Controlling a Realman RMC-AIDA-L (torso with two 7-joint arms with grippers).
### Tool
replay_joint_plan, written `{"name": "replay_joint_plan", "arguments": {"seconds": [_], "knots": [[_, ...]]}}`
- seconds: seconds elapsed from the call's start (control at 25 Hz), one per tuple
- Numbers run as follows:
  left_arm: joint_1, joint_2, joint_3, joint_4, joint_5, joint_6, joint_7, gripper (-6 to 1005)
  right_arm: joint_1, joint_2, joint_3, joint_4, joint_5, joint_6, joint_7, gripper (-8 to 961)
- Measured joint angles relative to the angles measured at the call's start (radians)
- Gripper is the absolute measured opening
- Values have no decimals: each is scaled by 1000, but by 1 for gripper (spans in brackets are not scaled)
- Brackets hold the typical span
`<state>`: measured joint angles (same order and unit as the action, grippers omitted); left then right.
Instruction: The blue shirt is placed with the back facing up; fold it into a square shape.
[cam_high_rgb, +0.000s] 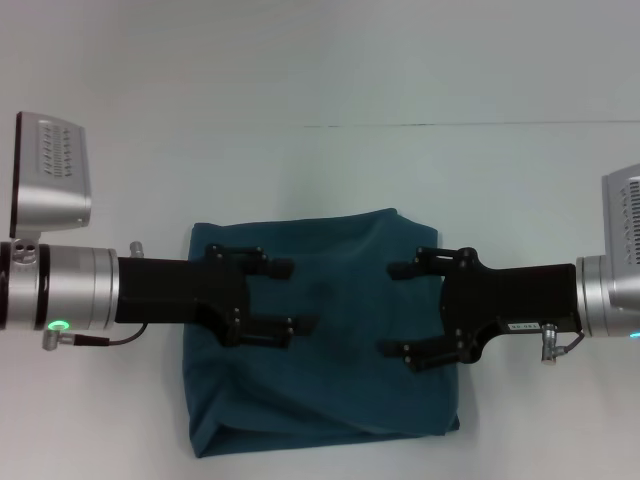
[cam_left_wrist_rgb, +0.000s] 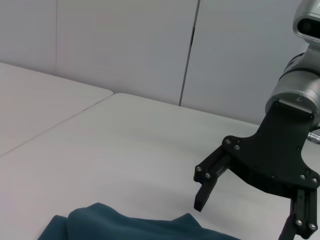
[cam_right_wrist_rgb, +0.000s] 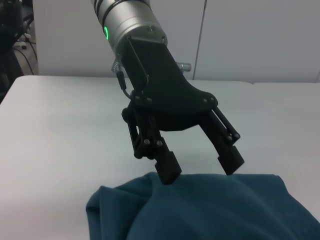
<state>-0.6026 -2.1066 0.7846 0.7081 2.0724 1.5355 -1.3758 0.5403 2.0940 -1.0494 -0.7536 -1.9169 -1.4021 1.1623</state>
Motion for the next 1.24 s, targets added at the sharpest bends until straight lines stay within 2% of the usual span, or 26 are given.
{"name": "replay_joint_plan", "arguments": {"seconds": [1.24], "knots": [[7,17,1,25,26,14,19,810,-28,0,14,16,36,0,-24,947]]}}
